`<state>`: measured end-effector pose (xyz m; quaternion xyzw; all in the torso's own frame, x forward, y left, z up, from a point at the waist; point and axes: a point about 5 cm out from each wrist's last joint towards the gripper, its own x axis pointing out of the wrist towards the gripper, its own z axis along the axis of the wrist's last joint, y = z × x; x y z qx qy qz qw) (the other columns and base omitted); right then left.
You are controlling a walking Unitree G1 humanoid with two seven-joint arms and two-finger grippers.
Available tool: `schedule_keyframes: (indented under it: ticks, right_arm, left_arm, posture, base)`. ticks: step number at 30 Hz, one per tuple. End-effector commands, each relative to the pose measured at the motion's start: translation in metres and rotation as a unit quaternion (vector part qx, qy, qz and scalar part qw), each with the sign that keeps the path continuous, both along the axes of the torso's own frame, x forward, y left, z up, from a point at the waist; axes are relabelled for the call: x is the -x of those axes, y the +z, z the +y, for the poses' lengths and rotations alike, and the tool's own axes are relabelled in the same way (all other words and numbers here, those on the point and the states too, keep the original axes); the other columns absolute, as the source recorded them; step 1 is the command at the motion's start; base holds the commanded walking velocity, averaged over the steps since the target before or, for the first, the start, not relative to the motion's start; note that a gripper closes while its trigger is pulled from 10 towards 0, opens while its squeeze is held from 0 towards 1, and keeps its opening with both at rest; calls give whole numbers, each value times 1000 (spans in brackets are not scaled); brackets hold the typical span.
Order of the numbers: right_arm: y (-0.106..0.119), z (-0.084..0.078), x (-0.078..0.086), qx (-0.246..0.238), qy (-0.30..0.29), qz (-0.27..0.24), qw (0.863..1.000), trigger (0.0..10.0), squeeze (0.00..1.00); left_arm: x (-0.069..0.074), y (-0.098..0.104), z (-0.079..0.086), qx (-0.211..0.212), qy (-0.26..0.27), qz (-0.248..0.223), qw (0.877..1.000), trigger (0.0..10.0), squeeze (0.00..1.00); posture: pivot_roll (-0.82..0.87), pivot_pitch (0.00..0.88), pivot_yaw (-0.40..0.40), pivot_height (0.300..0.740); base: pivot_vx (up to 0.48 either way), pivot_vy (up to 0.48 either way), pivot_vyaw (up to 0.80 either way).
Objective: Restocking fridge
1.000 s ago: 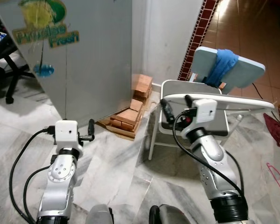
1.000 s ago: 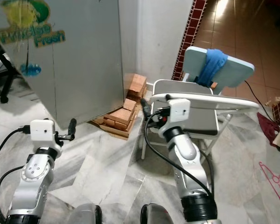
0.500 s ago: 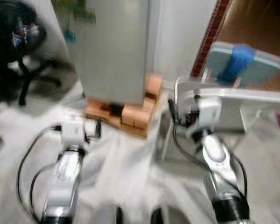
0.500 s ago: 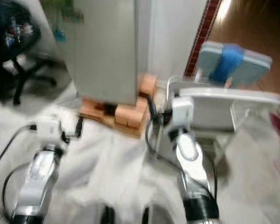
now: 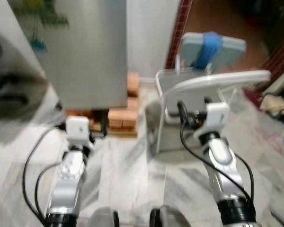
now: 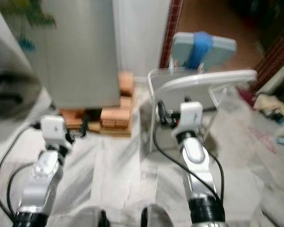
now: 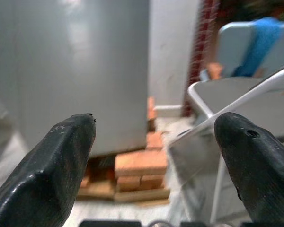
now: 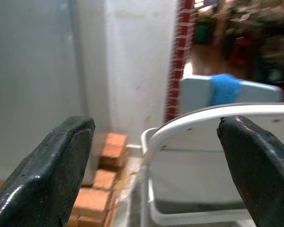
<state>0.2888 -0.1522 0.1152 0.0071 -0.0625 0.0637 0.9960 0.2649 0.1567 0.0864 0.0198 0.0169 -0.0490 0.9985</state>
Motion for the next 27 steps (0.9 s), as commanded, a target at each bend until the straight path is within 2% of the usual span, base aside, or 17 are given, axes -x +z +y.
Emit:
schedule_keyframes:
  ticks: [1,7,9,13,20,23,27]
  right_arm:
    - [6,7,-1,-5,9,-13,1000,10000,0]
    - [4,4,3,0,7,-13,1000,10000,0]
    - [2,1,6,3,1,-12,1000,10000,0]
    - [1,-3,9,3,-10,-12,1000,10000,0]
    - [-3,-6,16,6,-18,-7,1000,10000,0]
    - [-3,-6,16,7,-18,-7,1000,10000,0]
    - [-1,-5,13,6,-13,-11,1000,10000,0]
  left_arm:
    - [2,3,9,-11,7,-7,1000,10000,0]
    - [3,2,10,-14,11,-8,1000,10000,0]
    - [4,6,9,-34,3,-27,999,10000,0]
    - [4,10,7,-43,0,-45,998,10000,0]
    - [4,10,5,-36,1,-42,998,10000,0]
    - [3,8,6,-31,4,-36,999,10000,0]
    - [4,7,6,-34,7,-38,999,10000,0]
  posture:
    - [50,89,-10,740]
    - [47,95,-7,740]
    - [43,94,-5,740]
    - [37,93,1,740]
    - [29,97,5,740]
    - [29,98,4,740]
    - [36,99,-2,740]
  base:
    - [0,480,-800]
    - [0,480,-800]
    - [0,480,-800]
    - [0,480,-800]
    - [0,480,-739]
    - [0,480,-504]
    - [0,480,0]
